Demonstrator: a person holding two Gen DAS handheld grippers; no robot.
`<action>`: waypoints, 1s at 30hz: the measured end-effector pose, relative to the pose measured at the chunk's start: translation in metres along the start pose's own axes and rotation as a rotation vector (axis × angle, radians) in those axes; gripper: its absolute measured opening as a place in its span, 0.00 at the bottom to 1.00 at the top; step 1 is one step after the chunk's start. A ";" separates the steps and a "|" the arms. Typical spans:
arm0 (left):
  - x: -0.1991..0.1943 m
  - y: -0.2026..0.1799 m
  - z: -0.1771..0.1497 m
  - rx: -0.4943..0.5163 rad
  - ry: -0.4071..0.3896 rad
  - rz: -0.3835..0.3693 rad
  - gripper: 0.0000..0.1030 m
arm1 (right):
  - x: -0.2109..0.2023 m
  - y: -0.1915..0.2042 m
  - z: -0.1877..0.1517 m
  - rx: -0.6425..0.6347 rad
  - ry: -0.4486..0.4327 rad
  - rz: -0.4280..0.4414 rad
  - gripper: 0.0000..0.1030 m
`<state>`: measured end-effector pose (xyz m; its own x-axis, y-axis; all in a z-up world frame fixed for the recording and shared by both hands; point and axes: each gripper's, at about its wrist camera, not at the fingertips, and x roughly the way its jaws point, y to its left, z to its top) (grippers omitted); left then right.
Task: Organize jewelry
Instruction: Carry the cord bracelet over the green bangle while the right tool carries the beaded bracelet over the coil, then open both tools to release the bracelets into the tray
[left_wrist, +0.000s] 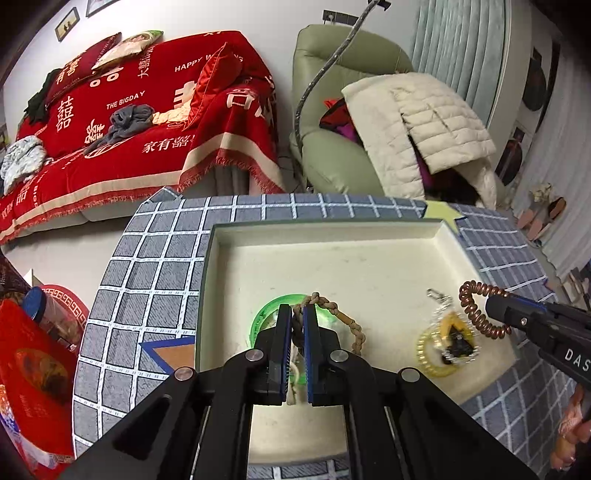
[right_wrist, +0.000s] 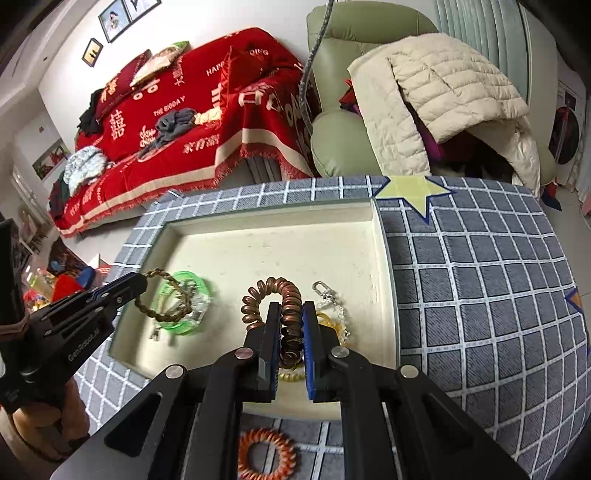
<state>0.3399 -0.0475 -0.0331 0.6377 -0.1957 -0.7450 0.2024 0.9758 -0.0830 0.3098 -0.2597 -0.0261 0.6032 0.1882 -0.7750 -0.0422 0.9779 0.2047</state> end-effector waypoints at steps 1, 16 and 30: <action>0.003 0.000 -0.001 0.004 0.003 0.006 0.27 | 0.005 -0.001 0.000 0.000 0.005 -0.004 0.12; 0.025 -0.007 -0.010 0.059 0.039 0.059 0.27 | 0.037 0.000 -0.008 -0.040 0.054 -0.063 0.14; 0.033 -0.011 -0.013 0.068 0.075 0.097 0.27 | 0.036 0.001 -0.009 -0.042 0.057 -0.084 0.60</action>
<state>0.3493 -0.0634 -0.0653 0.5998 -0.0905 -0.7950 0.1938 0.9804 0.0346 0.3244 -0.2507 -0.0593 0.5598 0.1090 -0.8214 -0.0273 0.9932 0.1132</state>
